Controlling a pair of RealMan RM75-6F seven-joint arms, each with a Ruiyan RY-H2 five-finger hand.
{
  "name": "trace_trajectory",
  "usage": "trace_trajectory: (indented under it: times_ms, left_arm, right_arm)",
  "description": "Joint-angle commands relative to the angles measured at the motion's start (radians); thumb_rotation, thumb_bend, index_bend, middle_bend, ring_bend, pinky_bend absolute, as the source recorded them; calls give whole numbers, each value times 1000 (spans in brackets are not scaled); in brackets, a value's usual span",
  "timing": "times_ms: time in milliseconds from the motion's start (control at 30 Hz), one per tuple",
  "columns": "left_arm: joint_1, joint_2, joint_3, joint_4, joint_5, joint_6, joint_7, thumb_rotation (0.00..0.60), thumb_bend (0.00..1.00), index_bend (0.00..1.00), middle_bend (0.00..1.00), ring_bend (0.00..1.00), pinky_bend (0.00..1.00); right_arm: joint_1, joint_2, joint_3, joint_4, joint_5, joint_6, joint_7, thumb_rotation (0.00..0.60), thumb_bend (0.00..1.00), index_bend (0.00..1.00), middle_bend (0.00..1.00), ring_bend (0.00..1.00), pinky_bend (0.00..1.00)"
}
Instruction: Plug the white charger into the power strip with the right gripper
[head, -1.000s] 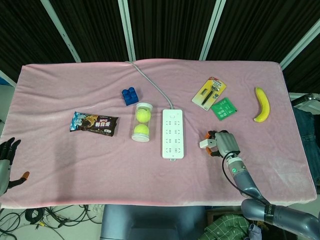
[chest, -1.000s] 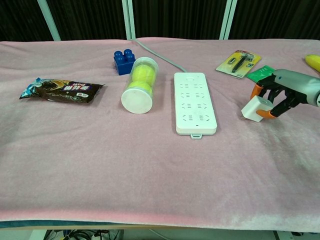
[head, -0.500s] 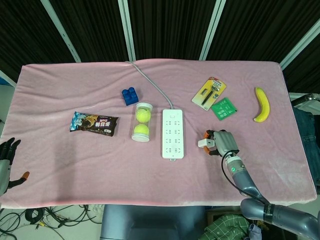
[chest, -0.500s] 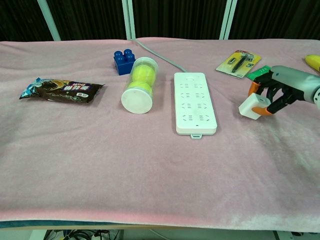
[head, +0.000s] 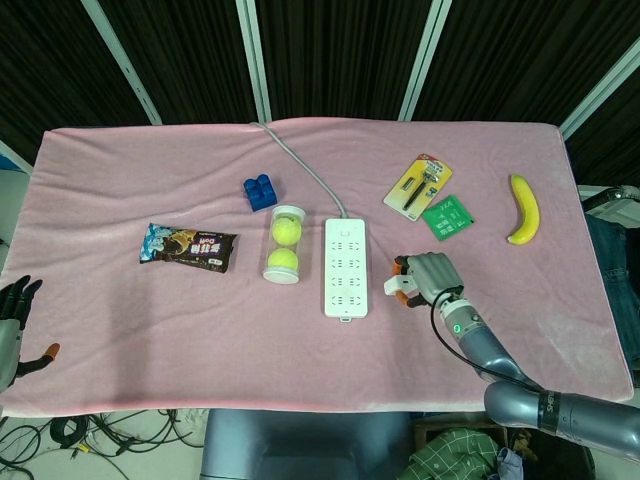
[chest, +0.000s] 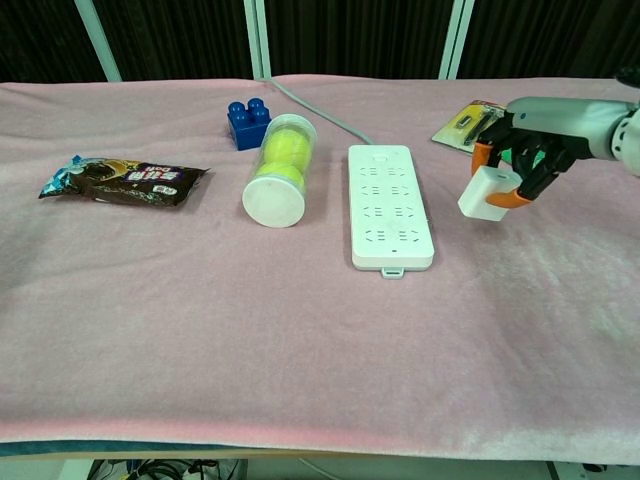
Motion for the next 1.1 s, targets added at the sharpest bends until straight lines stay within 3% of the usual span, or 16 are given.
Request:
trace_trajectory:
  times_ms: [33, 233, 467, 800, 1100]
  left_arm:
    - [-1, 1, 1, 2, 3, 0, 0, 600, 242, 4, 0, 0, 10]
    - [-1, 3, 0, 3, 2, -3, -8, 600, 242, 4, 0, 0, 10]
    - [-4, 4, -2, 3, -9, -10, -9, 600, 242, 4, 0, 0, 10]
    - [-7, 11, -3, 0, -16, -21, -19, 600, 243, 4, 0, 0, 10]
    - [-7, 13, -1, 0, -16, -22, -21, 600, 243, 4, 0, 0, 10]
  right_arm:
    - [170, 64, -18, -118, 255, 1, -178, 600, 307, 656, 574, 604, 412]
    - [265, 13, -32, -157, 406, 154, -277, 600, 307, 712, 621, 640, 440]
    - [299, -62, -38, -181, 442, 277, -326, 600, 307, 725, 633, 651, 459]
    - [331, -143, -41, -183, 506, 357, -387, 600, 307, 725, 633, 651, 459]
    - [341, -161, -31, -179, 559, 401, -422, 600, 308, 727, 637, 654, 464]
